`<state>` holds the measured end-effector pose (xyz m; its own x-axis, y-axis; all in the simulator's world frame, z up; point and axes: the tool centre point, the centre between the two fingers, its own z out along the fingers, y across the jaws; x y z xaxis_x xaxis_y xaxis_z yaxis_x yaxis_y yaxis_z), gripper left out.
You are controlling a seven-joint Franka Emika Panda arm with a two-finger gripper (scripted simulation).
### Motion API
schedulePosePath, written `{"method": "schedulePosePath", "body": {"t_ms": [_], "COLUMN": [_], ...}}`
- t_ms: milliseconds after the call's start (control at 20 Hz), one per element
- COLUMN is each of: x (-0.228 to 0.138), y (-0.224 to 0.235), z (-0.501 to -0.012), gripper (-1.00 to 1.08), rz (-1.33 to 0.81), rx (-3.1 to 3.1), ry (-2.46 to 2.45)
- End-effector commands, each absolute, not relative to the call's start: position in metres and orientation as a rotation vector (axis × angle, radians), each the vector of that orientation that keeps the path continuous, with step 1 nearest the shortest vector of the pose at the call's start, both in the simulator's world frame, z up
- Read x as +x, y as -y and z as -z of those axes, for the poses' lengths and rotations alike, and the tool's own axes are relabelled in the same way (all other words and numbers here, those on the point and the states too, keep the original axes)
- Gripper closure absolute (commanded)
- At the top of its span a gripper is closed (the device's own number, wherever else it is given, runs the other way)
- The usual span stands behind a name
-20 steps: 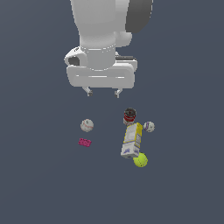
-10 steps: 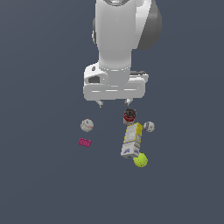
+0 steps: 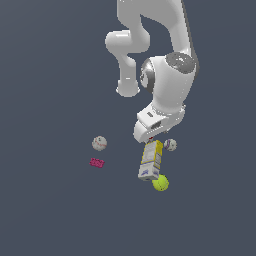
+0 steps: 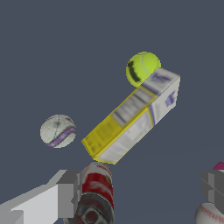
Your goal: Pick up a designated object from a clutter of objects.
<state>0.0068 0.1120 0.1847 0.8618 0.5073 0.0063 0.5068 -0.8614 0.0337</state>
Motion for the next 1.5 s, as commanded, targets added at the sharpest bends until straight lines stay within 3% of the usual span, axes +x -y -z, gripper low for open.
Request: {"method": "schedulePosePath", "body": {"t_ms": [0,550,1000,1450], "x": [-0.002,-0.040,-0.044,-0.045], "y": [-0.141,-0.213,-0.217,-0.218], "z": [-0.157,-0.091,-0.083,-0.044], "gripper": [-0.92,-0.92,-0.92,-0.92], "rz": [-0.015,-0.001,0.002,0.001], "rx": [2.945,2.771,2.761,2.756], "ry": [-1.008,-1.473,-1.498,-1.507]}}
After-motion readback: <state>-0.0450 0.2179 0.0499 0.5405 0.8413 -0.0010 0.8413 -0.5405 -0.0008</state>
